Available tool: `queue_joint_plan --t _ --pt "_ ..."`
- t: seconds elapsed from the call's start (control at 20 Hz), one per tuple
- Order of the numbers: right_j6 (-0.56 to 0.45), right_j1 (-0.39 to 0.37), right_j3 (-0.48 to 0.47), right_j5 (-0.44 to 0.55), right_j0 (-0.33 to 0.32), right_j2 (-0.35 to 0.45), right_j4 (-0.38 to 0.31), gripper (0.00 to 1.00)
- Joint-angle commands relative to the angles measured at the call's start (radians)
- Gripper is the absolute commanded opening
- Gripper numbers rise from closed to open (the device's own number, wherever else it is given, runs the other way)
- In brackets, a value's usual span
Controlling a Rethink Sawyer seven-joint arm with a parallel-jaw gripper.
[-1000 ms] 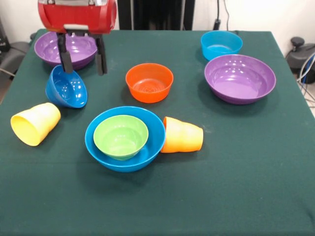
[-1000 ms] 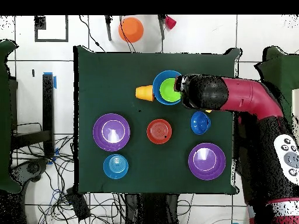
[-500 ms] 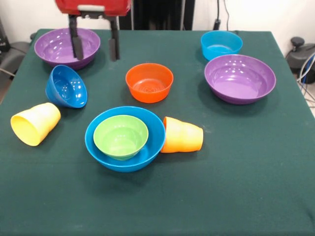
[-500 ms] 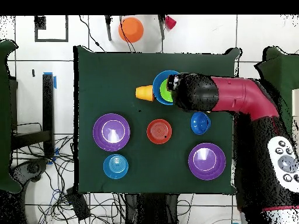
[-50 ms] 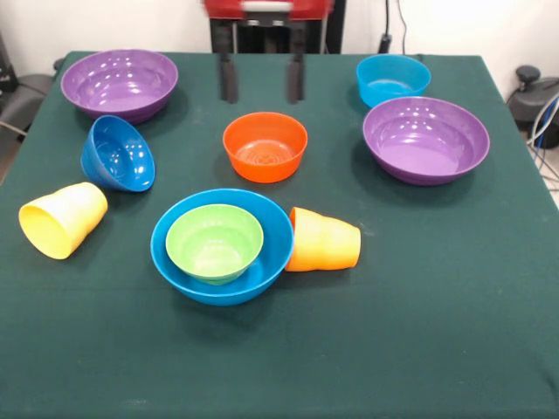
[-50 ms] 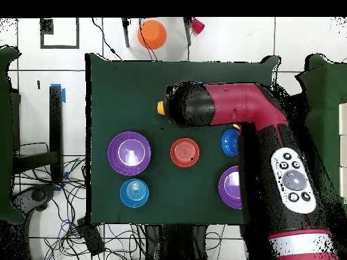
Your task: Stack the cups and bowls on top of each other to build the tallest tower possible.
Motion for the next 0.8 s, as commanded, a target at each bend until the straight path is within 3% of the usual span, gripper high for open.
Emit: queue_joint_plan --t 0.05,0.25,0.45,0.6,0.8 --pt "0.125 0.078 -0.034 -0.007 0.076 -0.081 -0.052 1.00" --pt "0.121 0.152 -0.081 -0.051 0.093 -0.100 -0.055 1.00" --pt "0.035 0.226 -0.103 -0.061 0.043 -0.051 -0.016 1.00" --pt "0.042 0.250 -0.114 -0.090 0.041 -0.058 -0.024 1.00" --pt "0.055 0.268 -0.104 -0.110 0.014 -0.037 0.015 1.00"
